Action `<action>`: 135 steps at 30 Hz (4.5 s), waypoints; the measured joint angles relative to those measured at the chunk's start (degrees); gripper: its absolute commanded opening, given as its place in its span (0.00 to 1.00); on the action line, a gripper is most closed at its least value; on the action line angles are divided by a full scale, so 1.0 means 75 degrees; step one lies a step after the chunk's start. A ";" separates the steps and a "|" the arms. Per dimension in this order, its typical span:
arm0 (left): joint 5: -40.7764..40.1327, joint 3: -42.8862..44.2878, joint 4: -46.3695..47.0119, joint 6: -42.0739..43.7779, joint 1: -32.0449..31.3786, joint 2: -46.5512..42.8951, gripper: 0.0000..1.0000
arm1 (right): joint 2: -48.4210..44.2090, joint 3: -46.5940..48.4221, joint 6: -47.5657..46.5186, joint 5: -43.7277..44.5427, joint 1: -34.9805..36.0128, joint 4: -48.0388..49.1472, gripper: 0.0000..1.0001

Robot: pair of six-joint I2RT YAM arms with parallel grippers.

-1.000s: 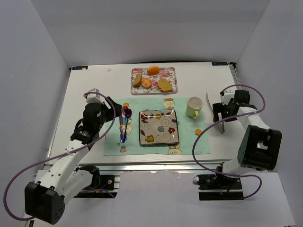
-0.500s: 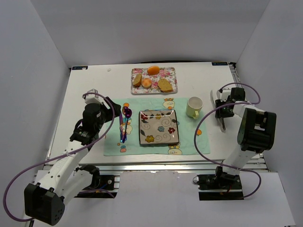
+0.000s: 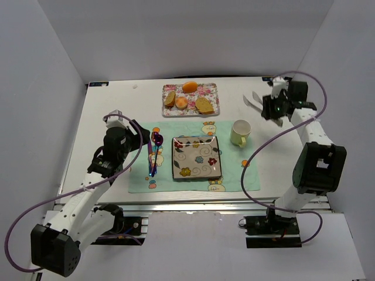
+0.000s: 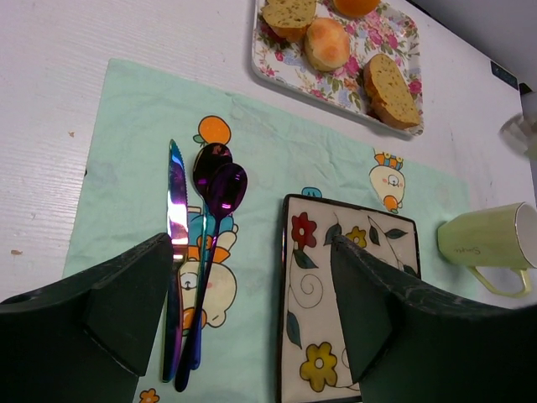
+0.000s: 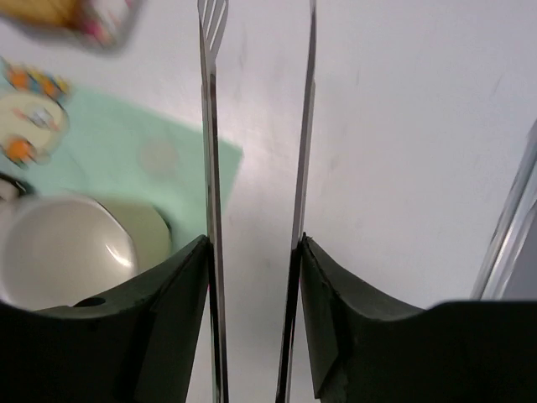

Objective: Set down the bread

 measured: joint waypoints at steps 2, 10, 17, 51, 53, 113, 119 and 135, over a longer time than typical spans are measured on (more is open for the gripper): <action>0.0000 0.0041 -0.0003 0.0017 0.0000 0.0076 0.85 | 0.0003 0.0947 0.0012 -0.0233 0.0338 -0.0105 0.52; -0.0009 0.0087 -0.0032 0.0020 0.0000 -0.0012 0.85 | 0.0641 0.3232 0.0117 -0.0842 0.1996 -0.0332 0.42; -0.0134 0.0087 -0.0219 0.0015 0.0000 -0.0411 0.85 | 0.1775 0.3448 0.0058 -0.0822 0.3042 -0.0953 0.39; -0.0268 -0.0178 -0.0239 -0.0213 0.0000 -0.0799 0.85 | 0.1545 0.2232 -0.1113 0.1335 0.4033 -0.1166 0.44; -0.0265 -0.0178 -0.0230 -0.0213 0.0000 -0.0799 0.85 | 0.1483 0.2075 -0.1148 0.1440 0.4071 -0.1075 0.41; -0.0099 -0.0178 -0.0041 -0.0291 0.0000 -0.0933 0.85 | 0.0731 0.1853 -0.0076 -0.0612 0.4223 -0.0571 0.36; -0.0230 -0.0178 -0.0044 -0.0350 0.0000 -0.0991 0.85 | 0.1792 0.2439 -0.0868 0.0248 0.4304 -0.0041 0.42; -0.0271 -0.0178 -0.0032 -0.0414 0.0000 -0.0831 0.85 | 0.2171 0.2436 -0.2087 0.0906 0.4858 0.0927 0.49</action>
